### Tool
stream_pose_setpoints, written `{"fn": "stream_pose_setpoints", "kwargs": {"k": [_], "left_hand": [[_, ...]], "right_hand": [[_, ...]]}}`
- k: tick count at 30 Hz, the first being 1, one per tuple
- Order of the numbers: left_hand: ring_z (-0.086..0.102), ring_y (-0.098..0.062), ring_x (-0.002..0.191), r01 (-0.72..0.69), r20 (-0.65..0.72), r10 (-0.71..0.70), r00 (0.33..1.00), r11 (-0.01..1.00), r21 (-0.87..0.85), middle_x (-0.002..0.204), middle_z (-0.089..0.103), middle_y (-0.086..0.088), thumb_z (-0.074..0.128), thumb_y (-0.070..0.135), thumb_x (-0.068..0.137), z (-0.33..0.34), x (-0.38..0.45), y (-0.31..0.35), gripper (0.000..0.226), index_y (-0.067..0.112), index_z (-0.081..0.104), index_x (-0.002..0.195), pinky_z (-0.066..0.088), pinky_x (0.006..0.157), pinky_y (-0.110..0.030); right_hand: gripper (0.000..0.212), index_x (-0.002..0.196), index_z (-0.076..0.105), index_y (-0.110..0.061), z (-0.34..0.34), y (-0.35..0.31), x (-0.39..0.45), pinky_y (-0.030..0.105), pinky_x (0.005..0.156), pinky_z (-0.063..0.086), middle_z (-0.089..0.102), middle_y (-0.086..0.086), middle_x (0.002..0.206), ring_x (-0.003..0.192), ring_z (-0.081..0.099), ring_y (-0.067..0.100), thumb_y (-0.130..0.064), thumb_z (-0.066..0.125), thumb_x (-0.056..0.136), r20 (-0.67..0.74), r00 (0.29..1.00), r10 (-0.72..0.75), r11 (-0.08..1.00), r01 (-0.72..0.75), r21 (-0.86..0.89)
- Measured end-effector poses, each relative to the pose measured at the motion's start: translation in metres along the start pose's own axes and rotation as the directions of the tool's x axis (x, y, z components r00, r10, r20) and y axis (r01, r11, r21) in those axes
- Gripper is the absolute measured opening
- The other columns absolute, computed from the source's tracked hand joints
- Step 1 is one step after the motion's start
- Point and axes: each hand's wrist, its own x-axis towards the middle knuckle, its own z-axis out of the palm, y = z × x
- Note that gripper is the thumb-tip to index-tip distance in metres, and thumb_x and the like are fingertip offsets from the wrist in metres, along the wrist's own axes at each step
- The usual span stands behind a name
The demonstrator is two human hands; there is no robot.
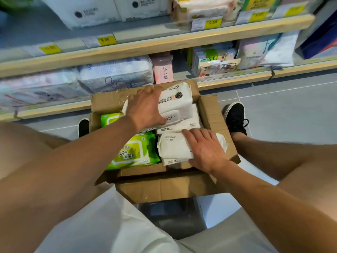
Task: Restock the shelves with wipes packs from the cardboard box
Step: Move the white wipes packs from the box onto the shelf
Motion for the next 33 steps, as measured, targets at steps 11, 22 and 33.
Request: {"fn": "stream_pose_setpoints", "kwargs": {"k": [11,22,33], "left_hand": [[0.047,-0.031,0.115,0.194,-0.259,-0.205,0.944,0.979,-0.068,0.121,0.051,-0.007,0.084,0.047,0.047,-0.104,-0.063,-0.091,0.101,0.031,0.04,0.136,0.038,0.091,-0.045],[0.051,-0.032,0.107,0.318,-0.383,-0.378,0.843,0.924,-0.212,0.115,0.053,-0.008,0.086,0.047,0.043,-0.145,-0.065,-0.163,0.097,0.029,0.045,0.128,0.047,0.086,-0.047],[0.05,-0.032,0.105,0.306,-0.438,-0.411,0.8,0.906,-0.292,0.11,0.051,-0.006,0.086,0.047,0.047,-0.162,-0.008,-0.189,0.09,0.026,0.045,0.125,0.04,0.087,-0.047]], "right_hand": [[0.089,0.14,0.034,-0.02,-0.071,-0.04,0.046,0.041,0.096,0.031,0.047,0.006,0.127,0.116,0.041,0.03,-0.045,0.077,0.066,-0.189,0.959,0.212,0.972,-0.187,0.141],[0.089,0.138,0.039,-0.016,-0.169,-0.061,0.157,0.046,0.093,0.035,0.051,0.012,0.125,0.113,0.046,0.035,-0.049,0.079,0.065,-0.465,0.864,0.194,0.981,-0.156,0.119],[0.084,0.136,0.038,-0.015,-0.253,-0.061,0.268,0.045,0.095,0.034,0.051,0.012,0.125,0.111,0.045,0.034,-0.039,0.079,0.066,-0.603,0.793,0.084,0.973,-0.196,-0.122]]}}
